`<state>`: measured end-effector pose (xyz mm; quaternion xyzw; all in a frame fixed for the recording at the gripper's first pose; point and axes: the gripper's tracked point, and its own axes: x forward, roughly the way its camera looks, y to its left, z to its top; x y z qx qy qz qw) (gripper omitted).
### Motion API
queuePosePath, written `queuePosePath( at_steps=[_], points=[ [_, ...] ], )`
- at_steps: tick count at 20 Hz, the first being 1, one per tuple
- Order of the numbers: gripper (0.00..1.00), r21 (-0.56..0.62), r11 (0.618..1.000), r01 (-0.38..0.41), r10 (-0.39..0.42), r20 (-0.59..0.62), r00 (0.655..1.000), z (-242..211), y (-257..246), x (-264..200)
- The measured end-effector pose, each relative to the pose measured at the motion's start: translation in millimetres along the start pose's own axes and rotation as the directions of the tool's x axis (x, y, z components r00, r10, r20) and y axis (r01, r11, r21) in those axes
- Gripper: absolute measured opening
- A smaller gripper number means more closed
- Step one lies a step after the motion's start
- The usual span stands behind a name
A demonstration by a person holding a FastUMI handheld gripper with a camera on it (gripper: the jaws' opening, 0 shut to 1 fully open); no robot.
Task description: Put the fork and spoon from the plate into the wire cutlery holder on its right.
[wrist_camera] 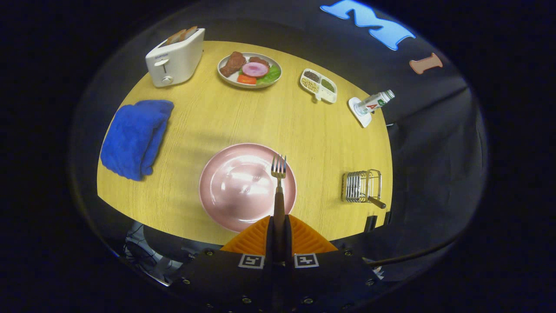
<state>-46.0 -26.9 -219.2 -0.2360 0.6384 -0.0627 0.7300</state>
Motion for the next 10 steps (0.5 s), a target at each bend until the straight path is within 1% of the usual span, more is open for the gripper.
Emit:
queuePosePath(
  at_steps=[3, 5, 8, 10],
  points=[
    [0.11, 0.079, 0.996, 0.031, -0.030, -0.012, 0.999, 5, -34, -4],
    [0.11, 0.132, 0.990, 0.055, -0.052, -0.027, 0.998, 9, -58, 4],
    [0.11, 0.205, 0.973, 0.102, -0.090, -0.063, 0.994, 9, -98, 11],
    [0.11, 0.259, 0.958, 0.121, -0.100, -0.095, 0.990, 3, -121, 13]
  ],
)
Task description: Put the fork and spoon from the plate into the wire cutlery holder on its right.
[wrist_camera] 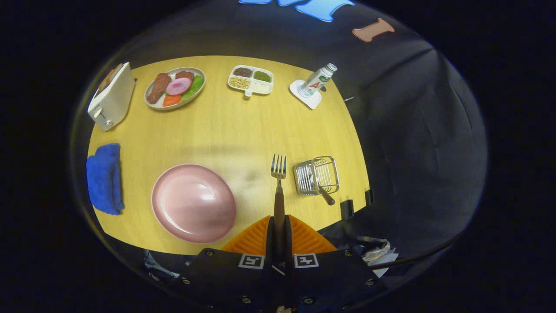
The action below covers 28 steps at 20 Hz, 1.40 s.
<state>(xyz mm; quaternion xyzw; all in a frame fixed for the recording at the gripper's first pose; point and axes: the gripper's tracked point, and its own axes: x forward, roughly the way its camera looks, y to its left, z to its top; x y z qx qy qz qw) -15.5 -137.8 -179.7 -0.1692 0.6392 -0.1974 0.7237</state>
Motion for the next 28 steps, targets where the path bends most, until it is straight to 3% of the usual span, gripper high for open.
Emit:
queuePosePath(
  at_steps=[6, 12, 17, 23, 28],
  points=[
    [0.11, 0.164, 0.986, 0.041, -0.026, -0.092, 0.995, 1, -56, 29],
    [0.11, 0.253, 0.967, 0.021, 0.020, -0.161, 0.987, 5, -73, 54],
    [0.11, 0.272, 0.962, -0.036, 0.088, -0.183, 0.979, 10, -73, 71],
    [0.11, 0.255, 0.966, -0.051, 0.106, -0.210, 0.972, 9, -76, 81],
    [0.18, 0.243, 0.968, -0.064, 0.111, -0.187, 0.976, 11, -79, 79]
  ],
)
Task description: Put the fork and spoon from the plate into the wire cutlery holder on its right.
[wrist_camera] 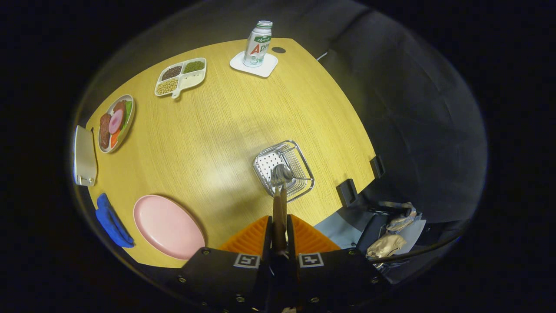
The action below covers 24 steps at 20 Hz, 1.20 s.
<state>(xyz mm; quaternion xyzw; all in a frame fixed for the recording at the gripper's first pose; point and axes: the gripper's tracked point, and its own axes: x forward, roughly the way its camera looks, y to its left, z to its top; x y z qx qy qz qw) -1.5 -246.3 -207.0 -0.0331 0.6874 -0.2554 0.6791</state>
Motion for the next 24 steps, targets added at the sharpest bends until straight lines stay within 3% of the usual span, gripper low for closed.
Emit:
queuePosePath(
  at_steps=[2, 11, 24],
  points=[
    [0.36, -0.005, 1.000, 0.005, -0.005, 0.020, 1.000, 1, -2, -5],
    [0.36, -0.036, 0.999, -0.005, 0.010, 0.126, 0.992, 6, 6, -32],
    [0.36, -0.126, 0.990, 0.060, -0.027, 0.251, 0.968, -8, 21, -74]
  ],
)
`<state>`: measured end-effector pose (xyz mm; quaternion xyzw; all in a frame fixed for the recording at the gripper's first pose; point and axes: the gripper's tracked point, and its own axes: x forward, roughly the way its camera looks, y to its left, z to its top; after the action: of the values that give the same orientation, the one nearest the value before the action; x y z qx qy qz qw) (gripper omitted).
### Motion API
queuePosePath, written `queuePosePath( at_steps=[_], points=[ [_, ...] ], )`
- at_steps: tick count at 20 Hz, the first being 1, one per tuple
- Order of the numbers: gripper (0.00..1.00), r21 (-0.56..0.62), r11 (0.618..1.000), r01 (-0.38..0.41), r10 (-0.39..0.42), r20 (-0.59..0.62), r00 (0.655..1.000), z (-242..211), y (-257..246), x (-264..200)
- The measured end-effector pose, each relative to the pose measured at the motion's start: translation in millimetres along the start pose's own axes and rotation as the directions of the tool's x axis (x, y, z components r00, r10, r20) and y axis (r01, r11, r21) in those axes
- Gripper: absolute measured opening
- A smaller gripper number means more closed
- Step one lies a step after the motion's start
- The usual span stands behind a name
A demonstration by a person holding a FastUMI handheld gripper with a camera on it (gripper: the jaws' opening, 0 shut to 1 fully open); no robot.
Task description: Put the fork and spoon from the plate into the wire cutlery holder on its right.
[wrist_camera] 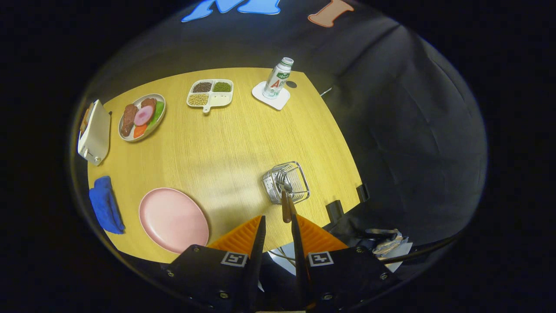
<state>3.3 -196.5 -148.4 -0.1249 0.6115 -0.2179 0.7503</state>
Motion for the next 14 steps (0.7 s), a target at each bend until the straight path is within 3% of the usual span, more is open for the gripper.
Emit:
queuePosePath(
  at_steps=[7, 14],
  points=[
    [0.36, -0.074, 0.997, -0.025, 0.033, 0.107, 0.994, 10, 37, -41],
    [0.36, -0.171, 0.979, -0.108, 0.139, 0.179, 0.974, 1, 108, -71]
  ],
)
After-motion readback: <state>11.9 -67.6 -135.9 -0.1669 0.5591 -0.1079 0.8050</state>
